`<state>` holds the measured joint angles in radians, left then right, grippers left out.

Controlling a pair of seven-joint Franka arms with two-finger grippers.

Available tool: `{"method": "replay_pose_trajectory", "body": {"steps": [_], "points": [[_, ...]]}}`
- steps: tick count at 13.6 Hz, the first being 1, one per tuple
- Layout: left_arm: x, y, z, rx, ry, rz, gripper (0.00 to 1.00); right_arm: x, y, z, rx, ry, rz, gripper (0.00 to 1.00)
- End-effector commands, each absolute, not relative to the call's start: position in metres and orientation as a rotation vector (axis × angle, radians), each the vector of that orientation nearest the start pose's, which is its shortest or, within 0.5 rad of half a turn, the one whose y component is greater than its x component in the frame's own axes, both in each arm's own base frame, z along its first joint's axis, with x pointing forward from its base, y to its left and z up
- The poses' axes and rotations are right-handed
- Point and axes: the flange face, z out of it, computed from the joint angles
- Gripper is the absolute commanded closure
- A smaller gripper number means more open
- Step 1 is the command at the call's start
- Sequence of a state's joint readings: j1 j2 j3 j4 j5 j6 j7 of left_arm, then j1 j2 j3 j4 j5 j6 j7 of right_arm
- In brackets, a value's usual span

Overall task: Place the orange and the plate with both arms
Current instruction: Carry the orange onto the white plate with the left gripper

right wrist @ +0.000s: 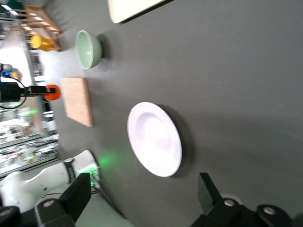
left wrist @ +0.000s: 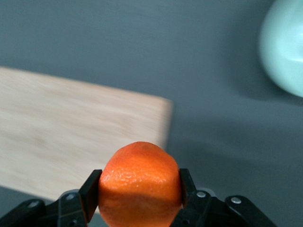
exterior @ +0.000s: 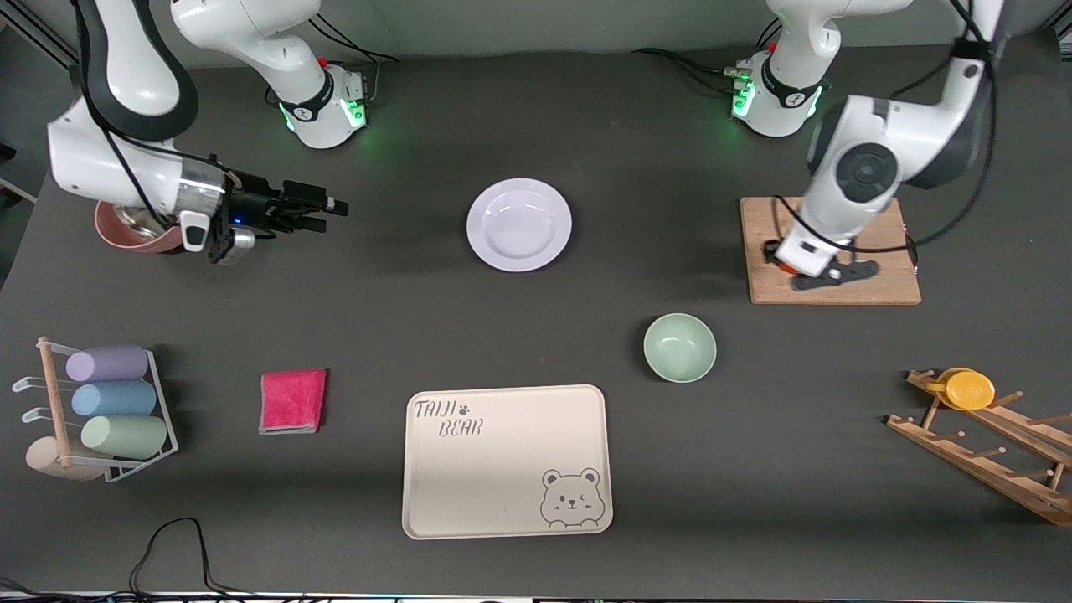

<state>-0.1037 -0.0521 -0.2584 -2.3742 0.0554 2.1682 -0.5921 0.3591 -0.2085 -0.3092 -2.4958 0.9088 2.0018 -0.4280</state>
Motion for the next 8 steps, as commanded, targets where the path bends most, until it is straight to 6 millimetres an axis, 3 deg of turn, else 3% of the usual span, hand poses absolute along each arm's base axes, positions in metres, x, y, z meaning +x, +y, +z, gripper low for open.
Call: {"method": "replay_pose_trajectory", "body": {"steps": [1, 4, 6, 8], "points": [[0.416, -0.261, 0.361, -3.027, -0.498, 0.152, 0.78, 0.418, 0.071, 0.304, -2.151, 0.029, 0.104, 0.00], [0.365, -0.362, 0.381, -3.125, -0.608, 0.167, 0.77, 0.408, 0.077, 0.252, -2.039, -0.040, 0.055, 0.00], [0.328, -0.428, 0.387, -3.175, -0.699, 0.140, 0.76, 0.402, 0.068, 0.221, -1.961, -0.028, 0.046, 0.00], [0.317, -0.487, 0.386, -3.195, -0.796, 0.190, 0.74, 0.395, 0.065, 0.199, -1.896, -0.014, 0.042, 0.00]]}}
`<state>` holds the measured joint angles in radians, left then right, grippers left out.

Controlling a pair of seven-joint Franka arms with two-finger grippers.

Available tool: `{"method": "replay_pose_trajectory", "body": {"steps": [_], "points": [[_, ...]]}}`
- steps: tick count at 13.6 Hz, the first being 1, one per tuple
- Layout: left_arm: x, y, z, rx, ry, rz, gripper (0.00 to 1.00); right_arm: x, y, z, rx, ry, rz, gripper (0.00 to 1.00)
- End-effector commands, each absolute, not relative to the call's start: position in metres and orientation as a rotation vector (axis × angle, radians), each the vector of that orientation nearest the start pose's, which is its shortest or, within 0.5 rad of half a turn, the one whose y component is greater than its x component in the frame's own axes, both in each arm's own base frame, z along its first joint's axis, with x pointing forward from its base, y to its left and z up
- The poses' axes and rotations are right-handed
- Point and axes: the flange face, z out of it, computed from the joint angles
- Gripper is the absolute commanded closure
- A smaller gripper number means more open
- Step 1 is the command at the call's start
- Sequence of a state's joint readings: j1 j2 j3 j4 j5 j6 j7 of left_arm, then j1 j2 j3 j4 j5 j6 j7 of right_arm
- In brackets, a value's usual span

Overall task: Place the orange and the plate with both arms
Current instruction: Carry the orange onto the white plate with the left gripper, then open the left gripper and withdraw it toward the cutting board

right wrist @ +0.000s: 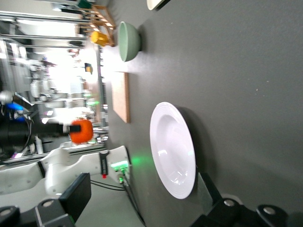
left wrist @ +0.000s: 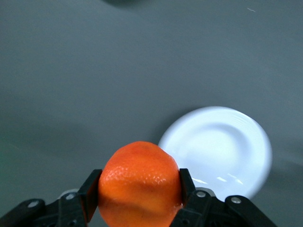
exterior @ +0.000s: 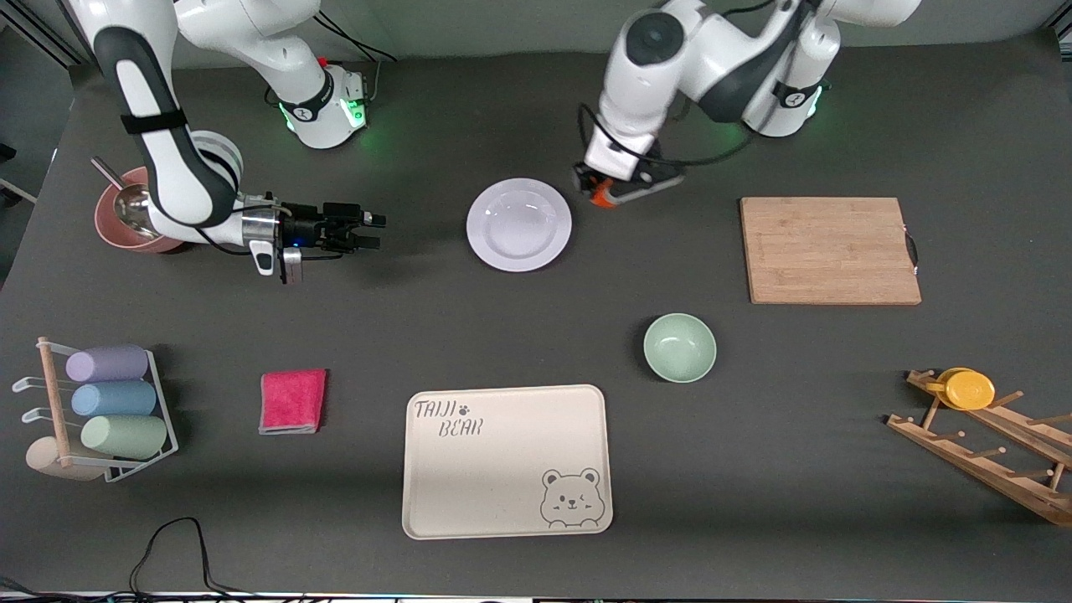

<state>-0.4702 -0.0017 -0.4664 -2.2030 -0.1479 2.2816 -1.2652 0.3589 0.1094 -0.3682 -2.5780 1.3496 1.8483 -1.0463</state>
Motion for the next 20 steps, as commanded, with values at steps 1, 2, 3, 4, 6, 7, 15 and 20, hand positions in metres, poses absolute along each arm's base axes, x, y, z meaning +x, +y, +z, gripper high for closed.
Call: {"method": "replay_pose_trajectory", "body": {"steps": [1, 2, 3, 4, 6, 7, 15, 20], "points": [[0.319, -0.511, 0.372, -3.175, -0.823, 0.211, 0.72, 0.392, 0.065, 0.190, -1.877, -0.008, 0.048, 0.00], [0.321, -0.527, 0.353, -3.140, -0.852, 0.191, 0.71, 0.390, 0.066, 0.184, -1.846, 0.000, 0.039, 0.00], [0.315, -0.539, 0.331, -3.111, -0.847, 0.143, 0.71, 0.385, 0.065, 0.172, -1.820, 0.000, 0.027, 0.00], [0.318, -0.543, 0.316, -3.108, -0.864, 0.098, 0.71, 0.382, 0.065, 0.161, -1.791, 0.009, 0.014, 0.00], [0.320, -0.544, 0.293, -3.100, -0.872, 0.107, 0.71, 0.377, 0.065, 0.150, -1.774, 0.012, 0.008, 0.00], [0.322, -0.544, 0.284, -3.091, -0.867, 0.110, 0.71, 0.377, 0.064, 0.149, -1.773, 0.010, 0.003, 0.00], [0.318, -0.542, 0.269, -3.065, -0.810, 0.079, 0.00, 0.366, 0.062, 0.120, -1.738, -0.030, -0.060, 0.00], [0.323, -0.535, 0.273, -3.030, -0.814, 0.076, 0.00, 0.363, 0.064, 0.114, -1.750, 0.007, -0.022, 0.00]]}}
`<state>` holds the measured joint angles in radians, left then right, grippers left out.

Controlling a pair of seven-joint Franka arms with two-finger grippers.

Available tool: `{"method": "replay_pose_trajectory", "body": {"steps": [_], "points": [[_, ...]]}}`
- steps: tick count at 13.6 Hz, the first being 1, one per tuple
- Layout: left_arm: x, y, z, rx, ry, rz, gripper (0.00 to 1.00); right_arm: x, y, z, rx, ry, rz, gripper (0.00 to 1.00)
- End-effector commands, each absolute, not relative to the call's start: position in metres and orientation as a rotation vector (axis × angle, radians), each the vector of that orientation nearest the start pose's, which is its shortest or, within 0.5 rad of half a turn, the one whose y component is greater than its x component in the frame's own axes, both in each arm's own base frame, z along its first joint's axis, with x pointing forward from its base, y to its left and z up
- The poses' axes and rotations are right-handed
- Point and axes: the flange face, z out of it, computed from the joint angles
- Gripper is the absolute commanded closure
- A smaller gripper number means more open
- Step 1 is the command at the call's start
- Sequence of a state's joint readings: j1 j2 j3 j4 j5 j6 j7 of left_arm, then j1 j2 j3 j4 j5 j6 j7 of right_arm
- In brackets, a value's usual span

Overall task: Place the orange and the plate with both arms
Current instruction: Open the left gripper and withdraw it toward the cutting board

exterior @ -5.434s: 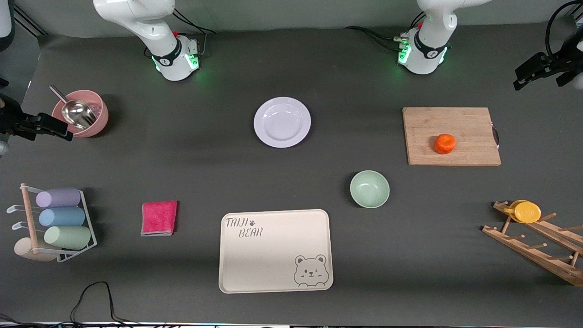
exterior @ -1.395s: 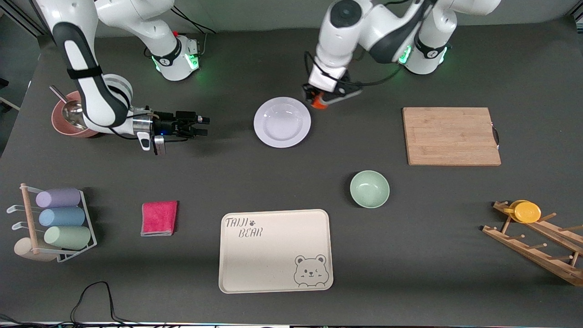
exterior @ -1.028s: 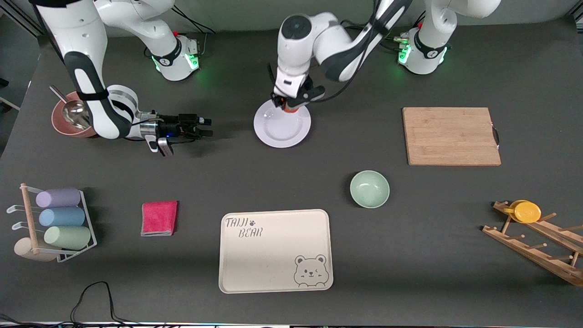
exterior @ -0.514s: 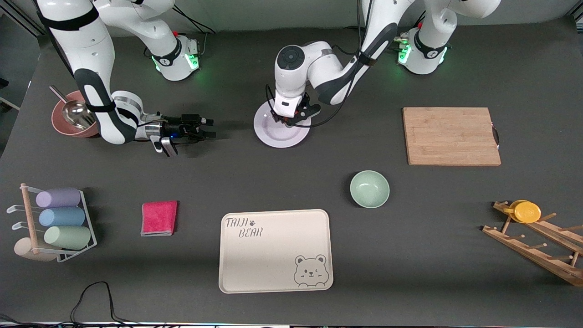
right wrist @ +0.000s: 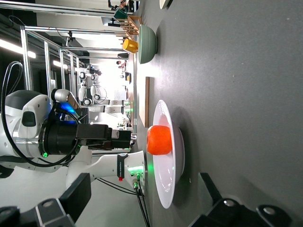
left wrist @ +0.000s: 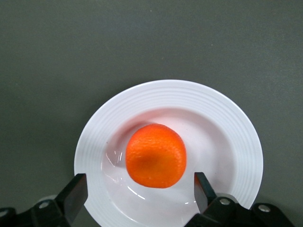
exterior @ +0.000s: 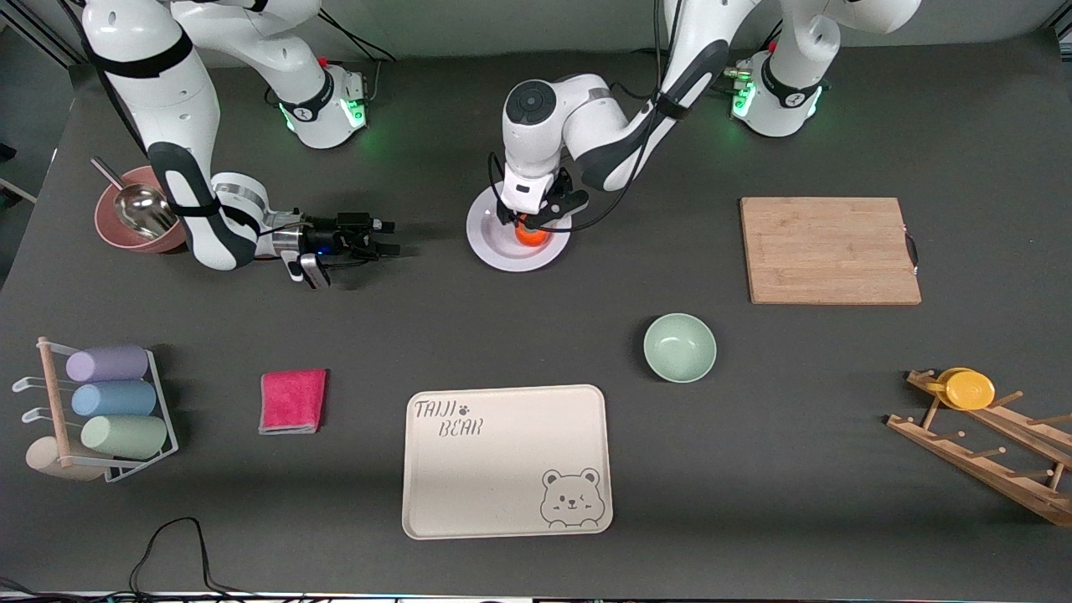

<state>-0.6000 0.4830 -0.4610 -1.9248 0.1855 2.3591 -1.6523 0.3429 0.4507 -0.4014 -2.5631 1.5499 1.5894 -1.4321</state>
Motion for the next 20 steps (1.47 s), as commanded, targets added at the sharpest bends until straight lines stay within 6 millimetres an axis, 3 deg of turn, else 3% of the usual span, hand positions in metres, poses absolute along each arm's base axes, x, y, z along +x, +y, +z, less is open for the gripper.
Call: {"method": "replay_pose_trajectory", "body": {"steps": [1, 4, 7, 9, 11, 13, 16, 18, 20], "points": [[0.329, -0.530, 0.282, -3.018, -0.825, 0.060, 0.00, 0.362, 0.065, 0.113, -1.751, 0.037, 0.009, 0.00], [0.380, -0.485, 0.332, -3.014, -0.822, -0.002, 0.00, 0.361, 0.073, 0.113, -1.751, 0.073, 0.062, 0.00], [0.432, -0.417, 0.395, -3.048, -0.695, 0.008, 0.00, 0.359, 0.078, 0.108, -1.787, 0.070, 0.078, 0.00], [0.462, -0.355, 0.435, -3.066, -0.566, 0.042, 0.00, 0.358, 0.082, 0.105, -1.810, 0.075, 0.098, 0.03], [0.485, -0.285, 0.470, -3.056, -0.431, 0.038, 0.00, 0.357, 0.085, 0.102, -1.834, 0.073, 0.102, 0.17], [0.505, -0.210, 0.497, -3.056, -0.297, 0.029, 0.00, 0.358, 0.101, 0.102, -1.817, 0.087, 0.087, 0.36], [0.517, -0.118, 0.527, -3.115, -0.149, 0.028, 0.00, 0.357, 0.107, 0.100, -1.835, 0.082, 0.090, 0.57], [0.515, -0.065, 0.543, -3.142, -0.055, -0.021, 0.00, 0.356, 0.110, 0.099, -1.847, 0.073, 0.093, 0.58], [0.506, -0.032, 0.552, -3.147, -0.037, -0.054, 0.00, 0.355, 0.122, 0.097, -1.847, 0.068, 0.083, 0.60]]}}
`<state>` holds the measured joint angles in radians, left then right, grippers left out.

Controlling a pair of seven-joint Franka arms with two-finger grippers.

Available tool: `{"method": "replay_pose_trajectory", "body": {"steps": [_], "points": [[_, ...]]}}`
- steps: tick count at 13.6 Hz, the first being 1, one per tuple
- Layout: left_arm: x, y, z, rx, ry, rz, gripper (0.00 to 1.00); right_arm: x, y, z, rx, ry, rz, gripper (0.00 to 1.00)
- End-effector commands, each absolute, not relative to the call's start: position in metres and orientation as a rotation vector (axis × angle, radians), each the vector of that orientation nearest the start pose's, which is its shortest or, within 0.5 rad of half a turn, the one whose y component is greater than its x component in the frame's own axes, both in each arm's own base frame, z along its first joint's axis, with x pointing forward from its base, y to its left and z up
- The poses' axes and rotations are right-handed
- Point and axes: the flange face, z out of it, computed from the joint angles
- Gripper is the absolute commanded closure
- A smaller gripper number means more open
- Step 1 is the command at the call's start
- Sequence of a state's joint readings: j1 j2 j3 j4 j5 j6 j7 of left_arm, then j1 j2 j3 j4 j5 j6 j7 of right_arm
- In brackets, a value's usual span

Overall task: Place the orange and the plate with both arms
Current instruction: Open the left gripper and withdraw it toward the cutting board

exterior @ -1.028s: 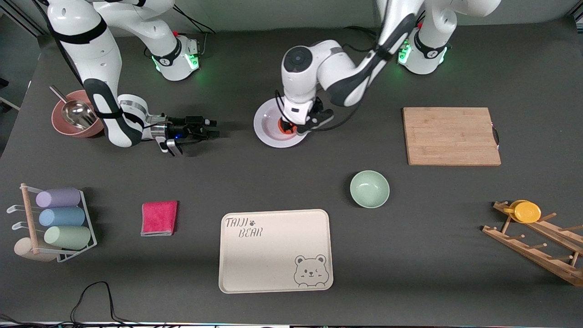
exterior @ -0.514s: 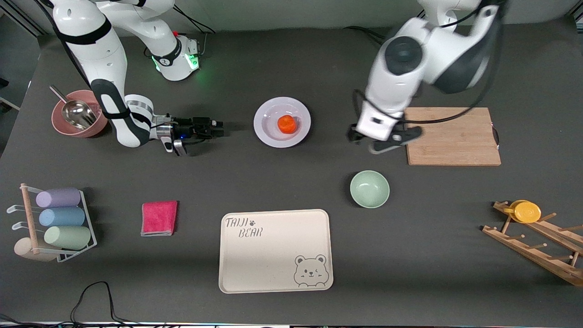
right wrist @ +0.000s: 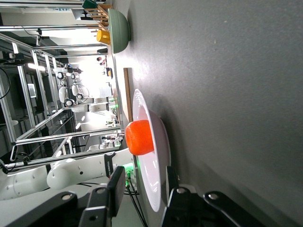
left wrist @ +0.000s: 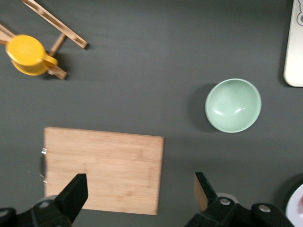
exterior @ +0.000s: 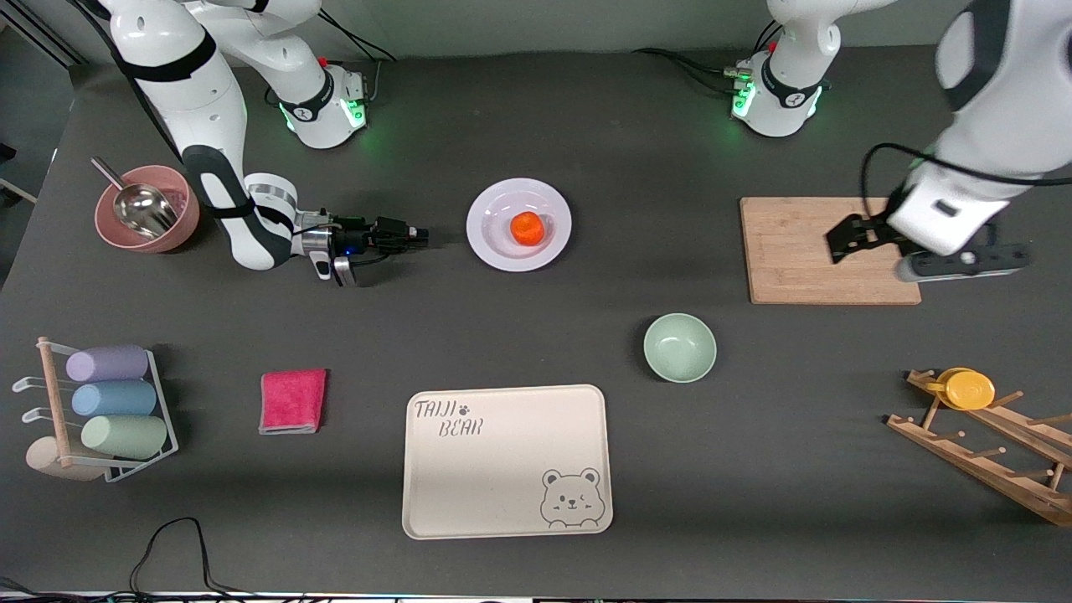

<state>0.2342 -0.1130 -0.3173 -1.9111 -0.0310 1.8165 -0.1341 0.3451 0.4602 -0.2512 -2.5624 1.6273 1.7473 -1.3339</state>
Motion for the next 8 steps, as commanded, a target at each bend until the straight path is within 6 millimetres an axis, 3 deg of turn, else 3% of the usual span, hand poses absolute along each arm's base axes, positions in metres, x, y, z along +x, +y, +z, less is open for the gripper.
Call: {"method": "replay_pose_trajectory", "body": {"steps": [1, 4, 8], "points": [[0.503, -0.018, 0.556, -3.159, -0.070, -0.068, 0.00, 0.353, 0.131, 0.096, -1.841, 0.080, 0.075, 0.61], [0.495, -0.002, 0.568, -3.165, -0.122, -0.080, 0.00, 0.350, 0.152, 0.094, -1.855, 0.098, 0.066, 0.61], [0.487, 0.001, 0.566, -3.164, -0.133, -0.020, 0.00, 0.346, 0.166, 0.090, -1.879, 0.074, 0.040, 0.61]]}}
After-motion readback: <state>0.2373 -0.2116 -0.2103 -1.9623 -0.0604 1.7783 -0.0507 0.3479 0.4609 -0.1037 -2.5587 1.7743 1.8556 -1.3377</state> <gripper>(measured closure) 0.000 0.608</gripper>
